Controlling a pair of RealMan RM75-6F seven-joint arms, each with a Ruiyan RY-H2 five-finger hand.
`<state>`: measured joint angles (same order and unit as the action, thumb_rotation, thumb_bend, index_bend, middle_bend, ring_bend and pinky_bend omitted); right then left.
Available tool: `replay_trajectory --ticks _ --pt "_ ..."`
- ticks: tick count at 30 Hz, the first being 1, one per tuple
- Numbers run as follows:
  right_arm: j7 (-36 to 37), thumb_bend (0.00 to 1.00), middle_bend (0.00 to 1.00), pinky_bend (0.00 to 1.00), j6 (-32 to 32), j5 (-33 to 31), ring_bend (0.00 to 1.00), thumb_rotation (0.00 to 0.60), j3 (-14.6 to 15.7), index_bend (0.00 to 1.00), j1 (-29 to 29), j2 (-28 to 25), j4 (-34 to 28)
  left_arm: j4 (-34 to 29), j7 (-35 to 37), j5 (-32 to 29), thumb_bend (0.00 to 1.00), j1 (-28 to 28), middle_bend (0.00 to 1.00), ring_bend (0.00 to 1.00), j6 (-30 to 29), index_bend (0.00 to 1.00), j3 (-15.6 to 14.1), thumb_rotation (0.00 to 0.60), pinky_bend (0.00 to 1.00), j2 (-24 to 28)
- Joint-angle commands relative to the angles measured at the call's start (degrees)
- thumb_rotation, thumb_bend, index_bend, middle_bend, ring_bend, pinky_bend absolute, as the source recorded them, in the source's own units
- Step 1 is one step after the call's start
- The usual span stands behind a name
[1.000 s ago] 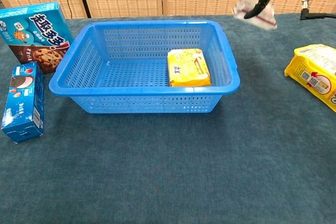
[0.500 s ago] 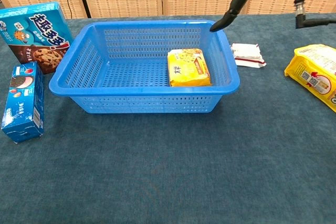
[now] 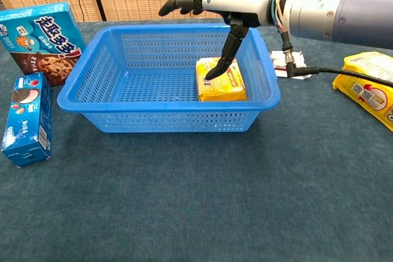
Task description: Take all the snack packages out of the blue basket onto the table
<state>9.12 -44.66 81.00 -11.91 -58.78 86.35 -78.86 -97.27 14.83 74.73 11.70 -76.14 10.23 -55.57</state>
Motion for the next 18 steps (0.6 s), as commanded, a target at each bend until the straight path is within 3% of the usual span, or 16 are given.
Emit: replay_trajectory --ticks 1,6,18 --pt "-3.1 0.0 0.02 0.08 1.51 -2.8 0.0 0.6 -0.12 0.06 -0.81 3.06 3.19 0.03 0.15 0.19 0.04 0.0 0.0 0.0 0.01 0.0 -0.08 0.6 0.0 0.04" --pt "-5.76 0.0 0.02 0.08 3.74 -7.07 0.0 0.6 -0.83 0.07 -1.75 6.66 7.91 0.15 0.41 -0.04 0.04 -0.02 0.0 0.0 0.03 0.0 0.01 0.6 0.0 0.1" --pt "-12.2 0.0 0.0 0.08 7.23 -14.32 0.0 0.6 -1.3 0.05 -3.22 10.27 12.15 0.46 0.2 -0.86 0.04 0.34 0.0 0.0 0.81 0.0 0.18 0.6 0.0 0.0"
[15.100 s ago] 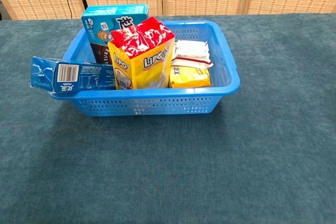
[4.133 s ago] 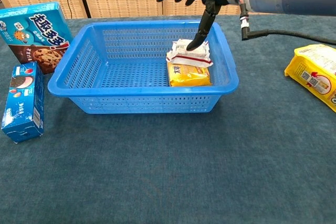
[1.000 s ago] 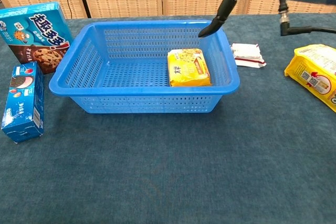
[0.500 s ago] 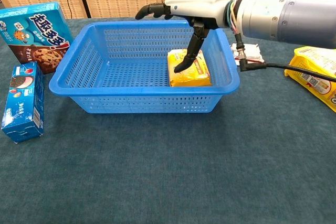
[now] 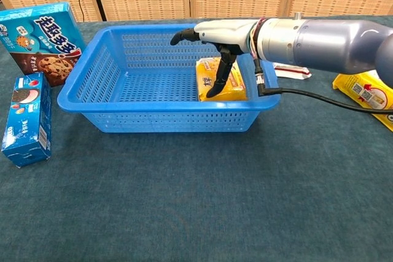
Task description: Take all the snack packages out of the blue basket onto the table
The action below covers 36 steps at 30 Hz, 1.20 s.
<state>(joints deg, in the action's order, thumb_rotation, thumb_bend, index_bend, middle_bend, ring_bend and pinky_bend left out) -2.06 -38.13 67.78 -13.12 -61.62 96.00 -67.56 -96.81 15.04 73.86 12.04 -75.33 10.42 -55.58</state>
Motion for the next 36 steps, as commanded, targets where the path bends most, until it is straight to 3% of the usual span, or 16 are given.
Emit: replay_trajectory --ticks 1,11,18,22,24,29,32,36 --pt "-1.49 0.0 0.0 0.08 1.11 -1.71 0.0 0.6 -0.09 0.04 -0.52 0.79 1.25 0.01 -0.03 0.02 0.04 0.01 0.0 0.0 0.01 0.0 -0.02 0.6 0.0 -0.01" --pt "-5.39 0.0 0.0 0.08 9.85 -9.56 0.0 0.6 1.35 0.0 -3.01 -2.09 0.6 0.18 -0.69 -0.58 0.04 0.41 0.0 0.0 0.73 0.0 0.05 0.6 0.0 -0.19" --pt "-8.0 0.0 0.0 0.09 7.58 -11.4 0.0 0.6 1.92 0.0 -3.86 -0.17 2.67 0.25 -0.62 -0.88 0.04 0.3 0.0 0.0 0.53 0.0 0.17 0.6 0.0 -0.25" --pt "-9.52 0.0 0.0 0.2 4.41 -10.12 0.0 0.6 2.49 0.0 -3.56 2.24 5.81 0.42 -0.46 -0.92 0.04 0.39 0.0 0.0 0.78 0.0 0.17 0.6 0.0 -0.27" --pt "-9.23 0.0 0.05 0.3 3.67 -9.67 0.02 0.6 2.45 0.01 -3.27 3.26 7.03 0.41 -0.35 -0.78 0.04 0.42 0.0 0.0 0.87 0.0 0.13 0.6 0.0 -0.25" --pt "-7.11 0.0 0.37 0.57 3.12 -8.17 0.33 0.6 2.19 0.17 -2.39 4.85 9.2 0.41 -0.21 -0.72 0.04 0.35 0.0 0.0 0.8 0.0 0.08 0.6 0.0 -0.21" --pt "-6.37 0.03 0.47 0.65 2.73 -7.3 0.42 0.6 1.92 0.31 -2.13 4.86 9.18 0.39 -0.09 -0.65 0.04 0.31 0.0 0.0 0.79 0.0 0.04 0.6 0.0 -0.18" --pt "-4.48 0.15 0.52 0.68 -1.39 -3.36 0.47 0.6 1.2 0.38 -1.03 3.47 6.13 0.4 0.03 -0.58 0.04 0.27 0.0 0.0 0.75 0.0 0.03 0.6 0.0 -0.14"
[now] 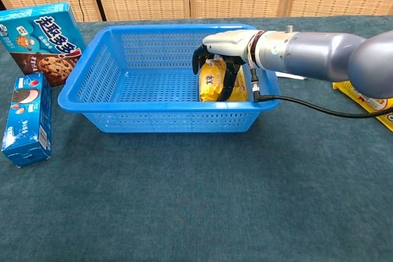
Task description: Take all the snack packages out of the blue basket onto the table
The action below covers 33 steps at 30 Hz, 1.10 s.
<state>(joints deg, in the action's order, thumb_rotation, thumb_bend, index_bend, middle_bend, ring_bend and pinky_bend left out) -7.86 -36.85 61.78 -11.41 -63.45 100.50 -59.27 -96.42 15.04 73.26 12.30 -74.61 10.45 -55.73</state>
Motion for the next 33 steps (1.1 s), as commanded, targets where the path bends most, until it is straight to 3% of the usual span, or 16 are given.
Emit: replay_trajectory --ticks 1,7,11,18,21,22,23,25,26,30,33 --pt "2.15 0.16 0.52 0.68 -4.29 4.21 0.47 0.6 -0.83 0.39 1.21 -1.97 -3.86 0.04 0.08 0.05 0.04 0.03 0.0 0.0 0.06 0.0 -0.01 0.6 0.0 0.03" --pt "6.93 0.22 0.54 0.68 -14.38 12.56 0.49 0.6 -4.14 0.41 3.52 -10.06 -15.65 -0.1 -0.04 0.51 0.04 0.19 0.0 0.0 0.25 0.0 -0.18 0.6 0.0 0.02" --pt "7.0 0.23 0.54 0.68 -19.31 15.02 0.5 0.6 -6.04 0.42 5.01 -14.41 -18.64 -0.35 0.04 0.99 0.04 0.07 0.0 0.0 0.04 0.0 -0.38 0.6 0.0 0.12" --pt "7.97 0.23 0.54 0.67 -18.27 10.69 0.49 0.6 -7.23 0.42 7.26 -17.36 -9.21 -0.69 0.6 2.09 0.04 -0.33 0.0 0.0 -0.73 0.0 -0.73 0.6 0.0 0.43" --pt "13.11 0.21 0.44 0.63 -13.18 10.1 0.4 0.6 -5.52 0.36 8.08 -18.71 -5.51 -0.86 0.47 2.61 0.04 -0.26 0.0 0.0 -0.89 0.0 -0.82 0.6 0.0 0.45" --pt "14.69 0.15 0.35 0.56 -11.54 10.31 0.3 0.6 -4.76 0.29 8.29 -19.11 -4.73 -0.92 0.35 2.72 0.04 -0.23 0.0 0.0 -0.92 0.0 -0.86 0.6 0.0 0.42" --pt "16.99 0.08 0.22 0.42 -8.79 9.94 0.18 0.6 -3.89 0.2 8.6 -19.58 -4.06 -1.04 0.19 2.86 0.04 -0.2 0.0 0.0 -0.92 0.0 -0.94 0.6 0.0 0.35" --pt "19.56 0.0 0.05 0.15 -6.75 10.16 0.03 0.6 -3.19 0.06 8.73 -19.4 -2.39 -1.19 -0.13 3.03 0.04 -0.17 0.0 0.0 -0.95 0.0 -1.06 0.6 0.0 0.27" --pt "20.18 0.0 0.0 0.04 -6.06 10.16 0.0 0.6 -2.95 0.02 8.74 -19.15 -1.53 -1.26 -0.31 3.18 0.04 -0.14 0.0 0.0 -0.94 0.0 -1.15 0.6 0.0 0.25" --pt "21.54 0.0 0.0 0.0 -7.57 11.22 0.0 0.6 -3.44 0.0 8.78 -18.83 -0.66 -1.39 -0.77 3.29 0.04 -0.1 0.0 0.0 -1.07 0.0 -1.26 0.6 0.0 0.07" --pt "21.6 0.0 0.0 0.0 -10.35 12.53 0.0 0.6 -4.35 0.0 9.22 -21.29 -4.0 -1.36 -1.15 3.27 0.04 0.05 0.0 0.0 -0.96 0.0 -1.29 0.6 0.0 -0.11"
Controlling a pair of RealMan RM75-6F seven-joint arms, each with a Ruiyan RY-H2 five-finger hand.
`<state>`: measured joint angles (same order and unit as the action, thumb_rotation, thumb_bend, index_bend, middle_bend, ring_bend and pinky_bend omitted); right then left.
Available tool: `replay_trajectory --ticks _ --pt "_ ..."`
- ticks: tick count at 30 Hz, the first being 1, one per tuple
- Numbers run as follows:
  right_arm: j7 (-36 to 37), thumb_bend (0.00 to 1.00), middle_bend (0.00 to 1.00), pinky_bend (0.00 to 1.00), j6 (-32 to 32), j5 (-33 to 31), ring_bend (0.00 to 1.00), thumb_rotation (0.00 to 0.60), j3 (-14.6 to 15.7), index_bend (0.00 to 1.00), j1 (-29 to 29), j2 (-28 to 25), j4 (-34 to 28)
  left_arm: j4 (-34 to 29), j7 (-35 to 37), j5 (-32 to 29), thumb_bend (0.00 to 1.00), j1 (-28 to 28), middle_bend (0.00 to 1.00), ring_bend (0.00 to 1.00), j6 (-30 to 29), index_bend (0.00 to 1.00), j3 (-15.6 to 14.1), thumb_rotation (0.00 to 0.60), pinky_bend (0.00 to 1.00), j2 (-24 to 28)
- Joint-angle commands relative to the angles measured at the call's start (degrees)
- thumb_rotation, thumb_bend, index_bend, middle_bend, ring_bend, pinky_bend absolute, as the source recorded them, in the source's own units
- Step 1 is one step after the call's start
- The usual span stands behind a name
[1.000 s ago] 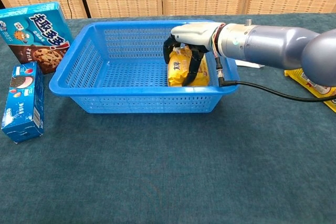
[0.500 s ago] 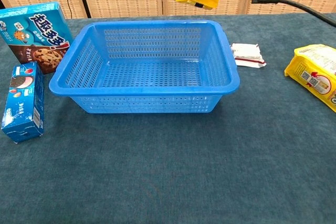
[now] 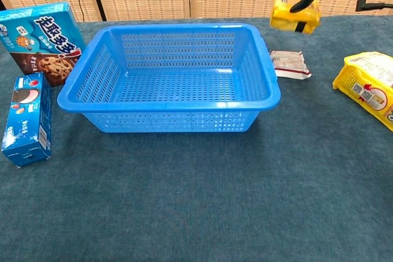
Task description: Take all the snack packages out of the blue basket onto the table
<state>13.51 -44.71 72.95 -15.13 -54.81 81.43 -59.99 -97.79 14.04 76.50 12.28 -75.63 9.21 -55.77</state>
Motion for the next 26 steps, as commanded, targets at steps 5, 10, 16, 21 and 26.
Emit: replay_trajectory --ticks 5,10,16,21,26 --pt "-0.55 0.0 0.0 0.0 -7.76 3.03 0.0 0.6 -1.26 0.0 3.49 -8.26 -12.5 -0.19 0.06 0.51 0.04 -0.25 0.0 0.0 -0.34 0.0 -0.4 0.6 0.0 -0.02" --pt "-1.46 0.0 0.0 0.0 -15.87 7.66 0.0 0.6 1.78 0.0 10.23 -15.03 -23.16 -0.82 -0.1 1.74 0.04 -1.79 0.0 0.0 -2.62 0.0 -1.36 0.6 0.0 -0.13" --pt "-3.96 0.0 0.0 0.0 -29.34 16.19 0.0 0.6 9.69 0.0 21.47 -17.05 -26.3 1.02 -1.15 2.32 0.04 -5.46 0.0 0.0 -6.89 0.0 -3.46 0.6 0.0 -1.97" --pt "-3.77 0.0 0.0 0.0 -35.35 17.8 0.0 0.6 12.89 0.0 27.39 -14.21 -20.54 4.79 -0.58 2.79 0.04 -7.05 0.0 0.0 -8.98 0.0 -4.08 0.6 0.0 -4.19" --pt "-2.36 0.0 0.0 0.0 -38.67 16.73 0.0 0.6 14.12 0.0 32.01 -11.42 -15.65 7.2 -0.06 5.31 0.04 -7.6 0.0 0.0 -10.69 0.0 -4.62 0.6 0.0 -5.28"
